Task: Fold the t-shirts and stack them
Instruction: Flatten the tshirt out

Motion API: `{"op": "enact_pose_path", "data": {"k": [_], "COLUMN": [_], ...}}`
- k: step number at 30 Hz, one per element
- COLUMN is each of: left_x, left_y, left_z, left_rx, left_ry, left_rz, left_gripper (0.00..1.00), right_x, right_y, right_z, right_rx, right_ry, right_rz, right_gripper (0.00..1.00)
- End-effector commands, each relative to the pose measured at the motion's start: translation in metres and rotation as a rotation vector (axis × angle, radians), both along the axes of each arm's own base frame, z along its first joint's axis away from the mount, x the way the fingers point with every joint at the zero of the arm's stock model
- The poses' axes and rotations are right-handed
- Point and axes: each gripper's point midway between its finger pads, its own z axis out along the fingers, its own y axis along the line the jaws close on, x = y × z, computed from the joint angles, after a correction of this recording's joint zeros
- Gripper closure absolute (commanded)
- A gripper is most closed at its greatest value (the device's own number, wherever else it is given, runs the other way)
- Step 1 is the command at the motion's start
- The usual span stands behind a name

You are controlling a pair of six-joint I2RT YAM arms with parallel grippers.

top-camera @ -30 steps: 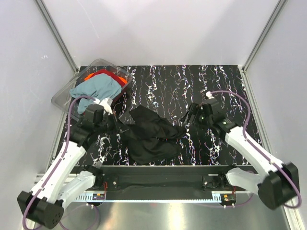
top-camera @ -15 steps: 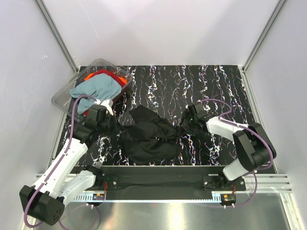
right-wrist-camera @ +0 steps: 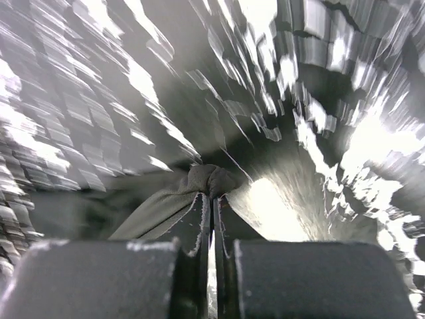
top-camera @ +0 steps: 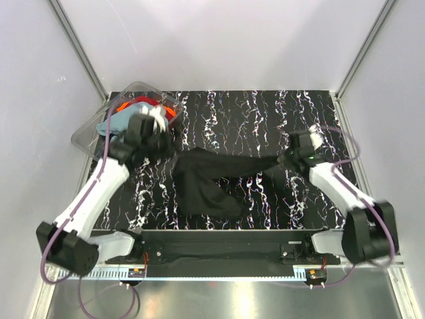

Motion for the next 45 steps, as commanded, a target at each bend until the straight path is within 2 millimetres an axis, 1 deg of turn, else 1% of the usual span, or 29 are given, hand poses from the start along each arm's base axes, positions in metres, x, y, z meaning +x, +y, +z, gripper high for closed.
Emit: {"op": "enact_pose_path", "data": {"k": [1,2,3,4,5,6,7,9,10,14,17,21,23,24,26,29,30,31,32,33,34,35,36,38,39,40,41,43,45], "left_x": [0.053,0.060,0.069,0.071,0.072,0.074,0.072,0.065,0.058,0.040,0.034,0.022,0.020,0.020,0.023,0.030,0.042,0.054,0.070,0.087,0.105,0.122,0.141,0.158,0.164,0.167,0.171,0.169,0.160], "left_y": [-0.017,-0.022,-0.028,-0.029,-0.029,-0.028,-0.027,-0.030,-0.035,-0.038,-0.025,-0.011,-0.008,-0.007,-0.008,-0.012,-0.014,-0.014,-0.013,-0.005,-0.003,-0.002,0.005,0.002,0.002,0.002,0.001,0.004,0.004], "left_z": [0.093,0.132,0.136,0.147,0.162,0.161,0.159,0.149,0.135,0.116,0.126,0.155,0.153,0.148,0.119,0.091,0.078,0.085,0.074,0.076,0.101,0.102,0.131,0.154,0.168,0.198,0.205,0.226,0.236], "left_rx": [-0.065,-0.098,-0.102,-0.107,-0.103,-0.093,-0.083,-0.084,-0.096,-0.089,-0.049,-0.036,-0.043,-0.036,-0.017,-0.011,0.010,0.018,0.047,0.092,0.091,0.105,0.090,0.051,0.034,0.002,-0.003,-0.015,-0.014], "left_ry": [-0.247,-0.317,-0.314,-0.333,-0.362,-0.357,-0.345,-0.321,-0.279,-0.250,-0.302,-0.391,-0.382,-0.373,-0.298,-0.216,-0.189,-0.215,-0.190,-0.212,-0.283,-0.295,-0.388,-0.463,-0.498,-0.558,-0.572,-0.612,-0.640], "left_rz": [-0.021,-0.034,-0.047,-0.053,-0.062,-0.060,-0.063,-0.092,-0.130,-0.195,-0.166,-0.119,-0.099,-0.090,-0.084,-0.082,-0.071,-0.049,-0.018,0.046,0.090,0.130,0.212,0.243,0.261,0.275,0.280,0.291,0.279], "left_gripper": [0.96,0.97,0.98,0.98,0.99,0.99,1.00,1.00,1.00,1.00,1.00,1.00,1.00,1.00,1.00,1.00,1.00,1.00,1.00,1.00,1.00,1.00,1.00,1.00,1.00,1.00,1.00,1.00,1.00], "right_x": [0.017,0.017,0.015,0.007,0.002,-0.008,-0.018,-0.030,-0.038,-0.059,-0.072,-0.085,-0.086,-0.085,-0.081,-0.061,-0.045,-0.036,-0.025,-0.002,0.010,0.021,0.044,0.063,0.075,0.078,0.079,0.080,0.071], "right_y": [-0.060,-0.070,-0.079,-0.085,-0.090,-0.096,-0.098,-0.094,-0.093,-0.079,-0.079,-0.082,-0.087,-0.089,-0.090,-0.081,-0.079,-0.079,-0.082,-0.084,-0.087,-0.095,-0.098,-0.101,-0.106,-0.109,-0.112,-0.115,-0.117], "right_z": [0.111,0.129,0.149,0.182,0.197,0.207,0.229,0.232,0.235,0.226,0.239,0.264,0.257,0.243,0.225,0.199,0.194,0.193,0.194,0.201,0.205,0.213,0.227,0.241,0.255,0.260,0.264,0.289,0.310], "right_rx": [-0.226,-0.243,-0.277,-0.305,-0.321,-0.345,-0.346,-0.331,-0.319,-0.257,-0.250,-0.264,-0.284,-0.301,-0.307,-0.285,-0.283,-0.289,-0.313,-0.350,-0.376,-0.414,-0.451,-0.483,-0.500,-0.507,-0.510,-0.506,-0.513], "right_ry": [-0.219,-0.236,-0.261,-0.300,-0.320,-0.324,-0.375,-0.377,-0.390,-0.403,-0.462,-0.502,-0.456,-0.411,-0.364,-0.342,-0.358,-0.366,-0.372,-0.384,-0.384,-0.382,-0.380,-0.385,-0.393,-0.393,-0.387,-0.434,-0.477], "right_rz": [-0.125,-0.143,-0.168,-0.173,-0.186,-0.200,-0.201,-0.160,-0.150,-0.074,-0.067,-0.055,-0.071,-0.079,-0.085,-0.060,-0.064,-0.069,-0.088,-0.092,-0.109,-0.141,-0.136,-0.132,-0.141,-0.155,-0.160,-0.182,-0.183], "right_gripper": [1.00,1.00,1.00,1.00,1.00,1.00,1.00,1.00,1.00,1.00,1.00,1.00,1.00,1.00,1.00,1.00,1.00,1.00,1.00,1.00,1.00,1.00,1.00,1.00,1.00,1.00,1.00,1.00,1.00]}}
